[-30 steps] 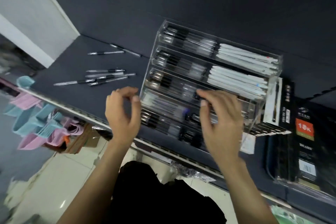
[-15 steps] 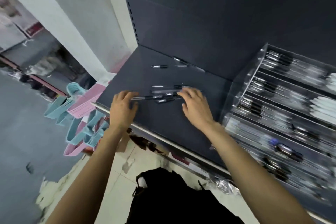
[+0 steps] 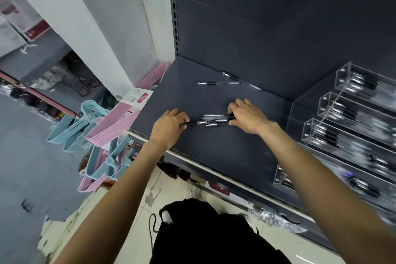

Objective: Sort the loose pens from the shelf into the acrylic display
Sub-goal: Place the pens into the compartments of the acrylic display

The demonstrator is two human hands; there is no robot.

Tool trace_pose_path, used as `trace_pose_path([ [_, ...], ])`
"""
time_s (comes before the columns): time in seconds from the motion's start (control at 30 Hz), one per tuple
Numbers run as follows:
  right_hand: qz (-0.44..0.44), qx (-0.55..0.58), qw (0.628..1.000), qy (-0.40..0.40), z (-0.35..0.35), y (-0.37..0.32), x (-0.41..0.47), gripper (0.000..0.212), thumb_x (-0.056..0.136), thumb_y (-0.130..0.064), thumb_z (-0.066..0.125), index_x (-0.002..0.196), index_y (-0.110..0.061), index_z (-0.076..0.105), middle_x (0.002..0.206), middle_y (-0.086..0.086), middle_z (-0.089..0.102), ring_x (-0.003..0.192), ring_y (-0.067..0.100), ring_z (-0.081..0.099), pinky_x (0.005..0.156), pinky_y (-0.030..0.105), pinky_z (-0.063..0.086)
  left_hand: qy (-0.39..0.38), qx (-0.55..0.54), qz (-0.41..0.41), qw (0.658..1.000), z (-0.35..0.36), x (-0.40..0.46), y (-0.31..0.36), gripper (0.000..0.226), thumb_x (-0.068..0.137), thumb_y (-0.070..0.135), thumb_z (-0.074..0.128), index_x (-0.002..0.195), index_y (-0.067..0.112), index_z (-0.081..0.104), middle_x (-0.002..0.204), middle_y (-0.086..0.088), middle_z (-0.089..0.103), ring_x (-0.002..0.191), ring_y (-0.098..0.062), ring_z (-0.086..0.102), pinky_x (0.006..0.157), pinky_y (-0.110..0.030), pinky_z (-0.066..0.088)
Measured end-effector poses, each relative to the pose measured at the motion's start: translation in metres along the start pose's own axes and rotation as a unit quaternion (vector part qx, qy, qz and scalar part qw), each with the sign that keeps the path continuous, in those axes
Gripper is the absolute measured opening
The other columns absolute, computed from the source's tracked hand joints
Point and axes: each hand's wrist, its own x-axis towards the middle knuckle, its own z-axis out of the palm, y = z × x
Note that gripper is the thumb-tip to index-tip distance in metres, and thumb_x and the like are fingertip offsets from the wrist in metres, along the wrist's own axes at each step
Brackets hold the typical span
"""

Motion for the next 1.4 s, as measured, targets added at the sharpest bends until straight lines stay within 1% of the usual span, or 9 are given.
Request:
trace_pose_path([
  [0.27, -0.038, 0.033, 0.999, 0.016, -0.004, 0.013, 0.007, 0.014, 0.093, -0.029, 0.055, 0.1, -0.019, 0.049, 0.107, 0.0, 0.055, 0.101, 0.023, 0.052, 0.073, 0.03, 0.035, 0.118, -0.173, -0.09, 0.974, -0.011, -0.013, 0.013, 0.016, 0.095, 0.019, 0.057, 0.109, 0.012, 0.061, 0.1, 0.001, 0.068, 0.09, -0.018, 0.065, 0.079, -0.031, 0.05],
  [0.37, -0.033, 0.055, 0.994, 0.086, -0.001, 0.018, 0.004, 0.01, 0.094, -0.027, 0.055, 0.099, -0.018, 0.053, 0.106, -0.001, 0.062, 0.096, 0.023, 0.056, 0.072, 0.029, 0.035, 0.116, -0.332, -0.162, 0.922, -0.013, -0.019, 0.032, 0.011, 0.097, 0.019, 0.054, 0.107, 0.016, 0.056, 0.094, 0.007, 0.069, 0.081, -0.006, 0.067, 0.078, -0.023, 0.052],
  [0.47, -0.007, 0.089, 0.982, 0.169, -0.005, 0.018, -0.004, 0.013, 0.092, -0.027, 0.059, 0.1, -0.017, 0.06, 0.102, -0.001, 0.067, 0.093, 0.021, 0.061, 0.075, 0.031, 0.043, 0.103, -0.527, -0.219, 0.815, -0.014, -0.023, 0.056, 0.011, 0.097, 0.011, 0.053, 0.107, 0.012, 0.052, 0.101, -0.004, 0.071, 0.081, -0.009, 0.071, 0.078, -0.028, 0.057],
  [0.57, 0.013, 0.382, 0.9, 0.212, -0.022, -0.001, -0.023, 0.006, 0.084, -0.021, 0.071, 0.086, -0.018, 0.066, 0.084, -0.001, 0.068, 0.078, 0.014, 0.064, 0.072, 0.026, 0.051, 0.091, -0.653, -0.223, 0.718, -0.02, -0.029, 0.084, 0.009, 0.096, 0.007, 0.052, 0.104, 0.011, 0.051, 0.103, -0.004, 0.07, 0.086, -0.015, 0.072, 0.073, -0.027, 0.058],
  [0.7, -0.017, 0.619, 0.777, 0.117, -0.037, -0.032, -0.056, 0.009, 0.083, -0.014, 0.07, 0.08, -0.02, 0.064, 0.078, -0.002, 0.067, 0.079, 0.021, 0.068, 0.065, 0.027, 0.053, 0.075, -0.703, -0.174, 0.685, -0.023, -0.04, 0.117, 0.008, 0.097, 0.008, 0.05, 0.104, 0.01, 0.053, 0.1, 0.001, 0.07, 0.093, -0.018, 0.07, 0.074, -0.028, 0.057],
  [0.8, -0.034, 0.589, 0.798, 0.124, -0.035, -0.039, -0.064, 0.006, 0.082, -0.02, 0.072, 0.08, -0.024, 0.068, 0.078, -0.003, 0.068, 0.081, 0.018, 0.067, 0.075, 0.036, 0.054, 0.084, -0.691, -0.146, 0.702, -0.025, -0.05, 0.131, 0.012, 0.098, 0.008, 0.049, 0.109, 0.009, 0.053, 0.088, 0.005, 0.072, 0.084, -0.013, 0.069, 0.075, -0.028, 0.057],
  [1.03, -0.025, 0.525, 0.837, 0.149, -0.025, -0.047, -0.073, 0.01, 0.079, -0.028, 0.074, 0.085, -0.022, 0.069, 0.076, -0.008, 0.068, 0.07, 0.009, 0.065, 0.07, 0.036, 0.056, 0.099, -0.639, -0.149, 0.748, -0.015, -0.066, 0.143, 0.036, 0.091, 0.005, 0.06, 0.126, 0.01, 0.049, 0.109, -0.01, 0.07, 0.096, -0.022, 0.069, 0.08, -0.032, 0.057],
  [1.2, -0.078, 0.481, 0.836, 0.25, -0.037, -0.037, -0.081, 0.016, 0.085, -0.031, 0.068, 0.099, -0.025, 0.073, 0.085, -0.006, 0.063, 0.077, 0.004, 0.056, 0.074, 0.02, 0.045, 0.107, -0.703, -0.185, 0.678, -0.012, -0.069, 0.141, 0.029, 0.094, 0.003, 0.054, 0.122, 0.012, 0.054, 0.11, -0.01, 0.07, 0.089, -0.017, 0.07, 0.075, -0.025, 0.055],
  [1.4, -0.234, 0.423, 0.841, 0.242, -0.043, -0.019, -0.088, 0.035, 0.09, 0.0, 0.056, 0.113, -0.023, 0.067, 0.098, -0.011, 0.068, 0.087, 0.011, 0.065, 0.08, 0.029, 0.053, 0.079, -0.779, -0.197, 0.589, -0.012, -0.073, 0.136, 0.033, 0.098, 0.003, 0.045, 0.127, 0.015, 0.052, 0.112, -0.008, 0.07, 0.095, -0.021, 0.07, 0.082, -0.031, 0.057],
])
